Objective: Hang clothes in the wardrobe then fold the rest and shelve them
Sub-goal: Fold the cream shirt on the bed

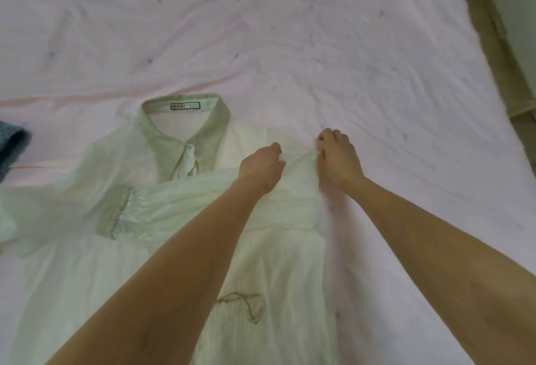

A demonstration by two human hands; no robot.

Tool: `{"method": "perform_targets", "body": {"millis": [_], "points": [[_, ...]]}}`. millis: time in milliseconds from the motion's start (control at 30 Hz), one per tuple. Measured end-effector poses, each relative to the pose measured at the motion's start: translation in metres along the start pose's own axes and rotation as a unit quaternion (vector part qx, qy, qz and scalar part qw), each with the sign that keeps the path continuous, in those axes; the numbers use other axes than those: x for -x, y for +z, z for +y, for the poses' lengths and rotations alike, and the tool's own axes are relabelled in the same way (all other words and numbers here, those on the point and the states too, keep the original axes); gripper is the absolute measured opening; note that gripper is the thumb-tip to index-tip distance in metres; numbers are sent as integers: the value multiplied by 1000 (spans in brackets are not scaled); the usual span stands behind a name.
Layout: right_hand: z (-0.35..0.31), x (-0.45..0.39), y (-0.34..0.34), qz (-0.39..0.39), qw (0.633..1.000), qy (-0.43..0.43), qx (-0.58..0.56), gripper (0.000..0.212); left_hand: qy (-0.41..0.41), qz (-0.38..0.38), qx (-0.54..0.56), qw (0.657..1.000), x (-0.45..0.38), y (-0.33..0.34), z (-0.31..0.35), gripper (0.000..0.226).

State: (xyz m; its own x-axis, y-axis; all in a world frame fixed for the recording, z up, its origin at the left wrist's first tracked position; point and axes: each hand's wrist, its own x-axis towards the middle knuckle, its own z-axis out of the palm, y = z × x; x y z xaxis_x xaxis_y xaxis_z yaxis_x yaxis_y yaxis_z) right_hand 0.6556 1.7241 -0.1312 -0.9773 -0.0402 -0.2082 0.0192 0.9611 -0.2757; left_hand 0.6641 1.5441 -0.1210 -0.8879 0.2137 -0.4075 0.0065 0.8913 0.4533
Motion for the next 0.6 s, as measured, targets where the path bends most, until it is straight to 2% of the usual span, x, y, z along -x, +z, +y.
{"method": "perform_targets", "body": {"millis": [67, 100, 167, 233, 300, 367, 467, 533, 600], "points": [[3, 22, 2, 18, 998, -28, -62, 19, -13, -8, 2, 1000, -2, 3, 4, 27], [3, 35, 3, 3, 995, -43, -92, 19, -17, -13, 4, 1000, -2, 5, 6, 26], [1, 57, 5, -68, 987, -48, -139, 31, -21, -15, 8, 1000, -2, 7, 10, 22], [-1, 72, 10, -108, 978, -21, -175, 30, -23, -9, 13, 1000, -1, 8, 15, 19], [-2, 75, 15, -85, 977, 25, -192, 18, -23, 1, 18, 1000, 0, 8, 19, 17], [-1, 70, 19, -57, 979, 73, -181, 19, -26, 15, 19, 999, 1, 8, 19, 17], [0, 60, 14, -53, 987, 124, -83, 15, -30, 34, 15, 999, 3, 5, 15, 17], [-5, 51, 7, -19, 993, 92, -67, 26, -24, 46, 23, 998, 3, 2, 10, 18], [-13, 39, 1, 4, 993, 5, -117, 38, -3, 51, 34, 998, 3, 1, 4, 19]]}}
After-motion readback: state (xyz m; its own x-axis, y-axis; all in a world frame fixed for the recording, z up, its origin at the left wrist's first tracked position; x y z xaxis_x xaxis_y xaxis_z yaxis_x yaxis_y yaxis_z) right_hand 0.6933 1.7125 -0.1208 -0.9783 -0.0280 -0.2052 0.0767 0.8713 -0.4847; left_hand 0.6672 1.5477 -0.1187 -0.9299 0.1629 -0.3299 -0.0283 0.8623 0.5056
